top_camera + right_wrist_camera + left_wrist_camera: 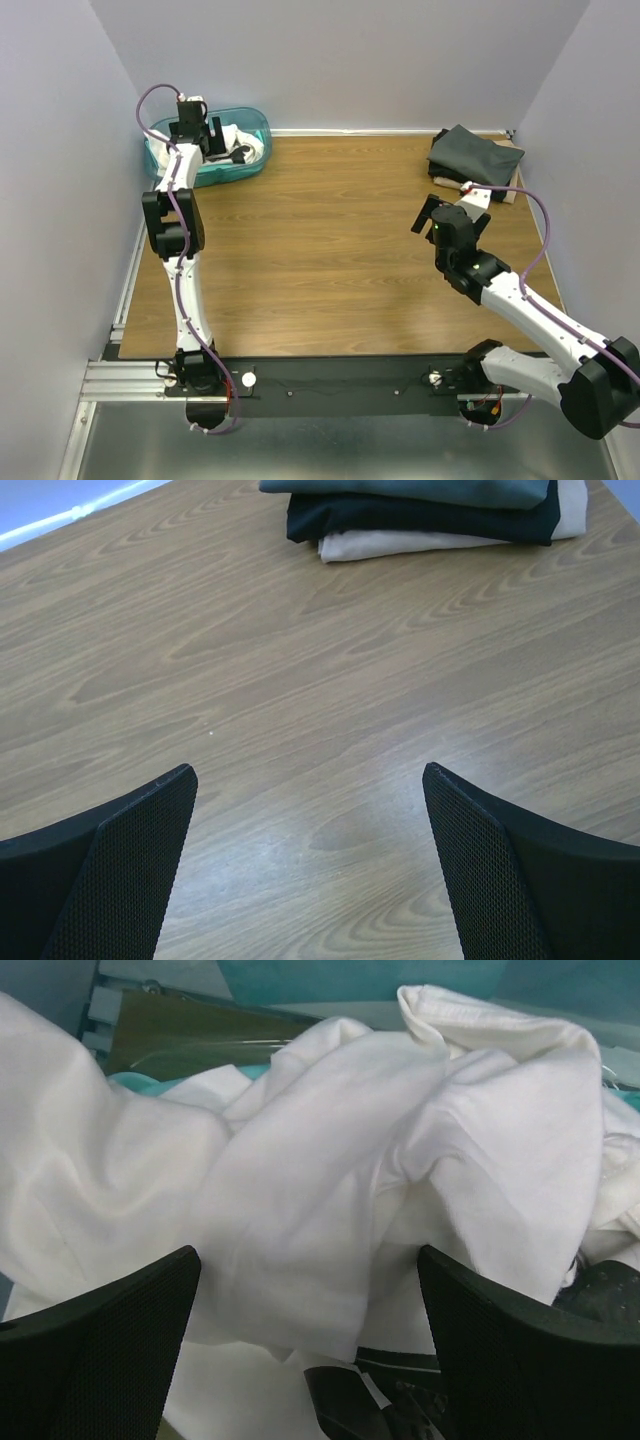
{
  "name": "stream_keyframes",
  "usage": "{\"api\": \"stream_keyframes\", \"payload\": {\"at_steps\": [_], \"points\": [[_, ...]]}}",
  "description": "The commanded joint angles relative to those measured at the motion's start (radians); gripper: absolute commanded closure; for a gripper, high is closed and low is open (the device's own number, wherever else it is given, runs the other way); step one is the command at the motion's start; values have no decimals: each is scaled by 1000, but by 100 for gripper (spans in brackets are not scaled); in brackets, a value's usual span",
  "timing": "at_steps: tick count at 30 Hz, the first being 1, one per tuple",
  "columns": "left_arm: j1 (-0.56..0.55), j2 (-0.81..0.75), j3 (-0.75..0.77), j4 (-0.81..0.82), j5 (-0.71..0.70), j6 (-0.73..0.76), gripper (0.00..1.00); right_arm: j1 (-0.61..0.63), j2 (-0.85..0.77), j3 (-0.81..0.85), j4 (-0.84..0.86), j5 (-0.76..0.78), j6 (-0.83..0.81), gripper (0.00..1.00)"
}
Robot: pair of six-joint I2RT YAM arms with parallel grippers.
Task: Fold and stack the t-shirts
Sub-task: Grab the tshirt from the pile
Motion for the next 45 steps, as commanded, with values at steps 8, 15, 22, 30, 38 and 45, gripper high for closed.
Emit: {"api": "stream_keyframes", "payload": {"at_steps": [8,15,22,30,38,45], "points": [[3,11,52,-27,58,5,95,0,-5,27,-5,-24,32,0],[8,-96,56,-24,82,-18,100,0,-26,20,-5,-31,29,0],[8,-317,43,19,223,-29,100,0,-33,17,-7,-44,29,0],[5,-612,-34,135,677,-66,100,0,-27,23,-5,-42,12,0],[-43,-801,-36,319,950,-269,100,0,-14,38,-5,-34,-16,0],[-141,-862,-57,682,1079,-545,100,0,-40,24,-5,-39,7,0]]}}
